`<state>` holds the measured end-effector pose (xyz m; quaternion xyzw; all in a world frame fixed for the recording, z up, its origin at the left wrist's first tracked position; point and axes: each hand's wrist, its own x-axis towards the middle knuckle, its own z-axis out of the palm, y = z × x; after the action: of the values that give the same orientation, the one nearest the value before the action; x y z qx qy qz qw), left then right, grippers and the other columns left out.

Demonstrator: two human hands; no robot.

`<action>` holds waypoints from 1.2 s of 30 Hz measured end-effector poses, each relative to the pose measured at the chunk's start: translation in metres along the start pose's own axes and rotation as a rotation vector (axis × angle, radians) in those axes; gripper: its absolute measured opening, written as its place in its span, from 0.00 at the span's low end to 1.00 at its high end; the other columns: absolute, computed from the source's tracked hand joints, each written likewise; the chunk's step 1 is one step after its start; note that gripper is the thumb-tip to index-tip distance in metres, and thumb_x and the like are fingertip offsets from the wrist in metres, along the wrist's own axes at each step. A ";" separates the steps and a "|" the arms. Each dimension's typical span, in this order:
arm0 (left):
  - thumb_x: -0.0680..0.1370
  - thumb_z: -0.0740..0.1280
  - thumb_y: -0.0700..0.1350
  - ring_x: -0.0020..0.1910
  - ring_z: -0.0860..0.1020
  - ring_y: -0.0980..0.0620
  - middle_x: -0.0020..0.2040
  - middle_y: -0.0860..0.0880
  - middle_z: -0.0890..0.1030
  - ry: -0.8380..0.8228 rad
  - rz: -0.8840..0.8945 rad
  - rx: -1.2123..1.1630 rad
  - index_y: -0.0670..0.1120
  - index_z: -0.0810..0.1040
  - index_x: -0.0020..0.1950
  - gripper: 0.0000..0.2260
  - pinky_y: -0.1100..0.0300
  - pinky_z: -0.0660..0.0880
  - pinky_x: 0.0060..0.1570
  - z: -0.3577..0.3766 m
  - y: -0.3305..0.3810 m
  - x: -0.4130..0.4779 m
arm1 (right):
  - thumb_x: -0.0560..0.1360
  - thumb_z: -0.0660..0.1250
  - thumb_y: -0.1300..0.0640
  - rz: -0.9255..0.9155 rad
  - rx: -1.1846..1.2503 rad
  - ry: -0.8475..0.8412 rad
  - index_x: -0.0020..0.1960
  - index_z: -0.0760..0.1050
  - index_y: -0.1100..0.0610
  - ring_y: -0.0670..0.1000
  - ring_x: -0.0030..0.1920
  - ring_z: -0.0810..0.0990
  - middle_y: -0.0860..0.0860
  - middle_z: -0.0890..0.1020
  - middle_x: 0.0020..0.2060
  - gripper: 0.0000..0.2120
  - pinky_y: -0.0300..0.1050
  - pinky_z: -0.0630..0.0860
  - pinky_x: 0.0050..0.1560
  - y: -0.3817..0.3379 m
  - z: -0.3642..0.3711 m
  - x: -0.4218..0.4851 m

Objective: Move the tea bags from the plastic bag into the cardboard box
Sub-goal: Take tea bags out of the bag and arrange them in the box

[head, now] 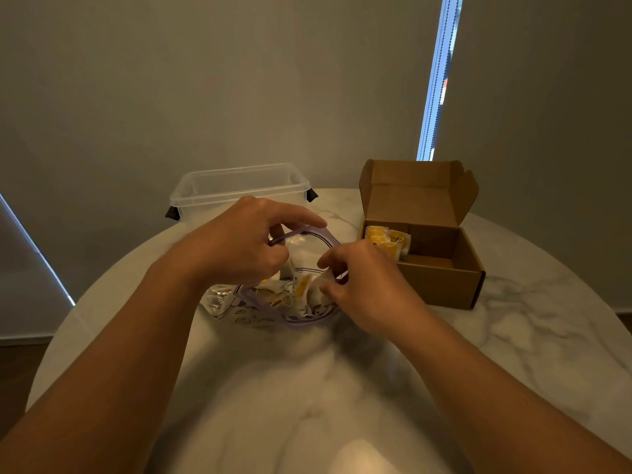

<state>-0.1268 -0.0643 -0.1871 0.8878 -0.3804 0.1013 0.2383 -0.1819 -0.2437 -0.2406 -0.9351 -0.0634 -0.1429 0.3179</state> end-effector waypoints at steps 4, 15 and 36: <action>0.73 0.65 0.34 0.50 0.80 0.59 0.59 0.56 0.81 0.002 0.000 -0.013 0.61 0.77 0.65 0.27 0.57 0.81 0.49 0.000 -0.001 0.000 | 0.77 0.69 0.60 -0.079 -0.015 0.060 0.64 0.78 0.54 0.48 0.52 0.81 0.51 0.83 0.53 0.15 0.43 0.80 0.53 -0.006 -0.002 -0.001; 0.72 0.66 0.34 0.48 0.80 0.59 0.57 0.55 0.82 0.009 0.008 -0.027 0.60 0.78 0.64 0.27 0.65 0.77 0.43 0.001 -0.005 0.000 | 0.72 0.72 0.66 -0.381 -0.388 0.021 0.55 0.80 0.59 0.57 0.48 0.82 0.56 0.82 0.50 0.11 0.44 0.77 0.43 -0.015 0.016 0.007; 0.74 0.65 0.34 0.50 0.79 0.59 0.59 0.55 0.81 0.007 -0.001 -0.023 0.61 0.77 0.65 0.27 0.59 0.80 0.49 -0.001 -0.003 0.000 | 0.75 0.71 0.50 -0.064 -0.244 -0.086 0.61 0.75 0.54 0.52 0.53 0.77 0.52 0.78 0.53 0.17 0.43 0.75 0.47 -0.028 0.010 -0.012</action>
<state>-0.1252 -0.0621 -0.1876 0.8849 -0.3802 0.0997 0.2500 -0.1968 -0.2157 -0.2350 -0.9696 -0.0890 -0.1194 0.1939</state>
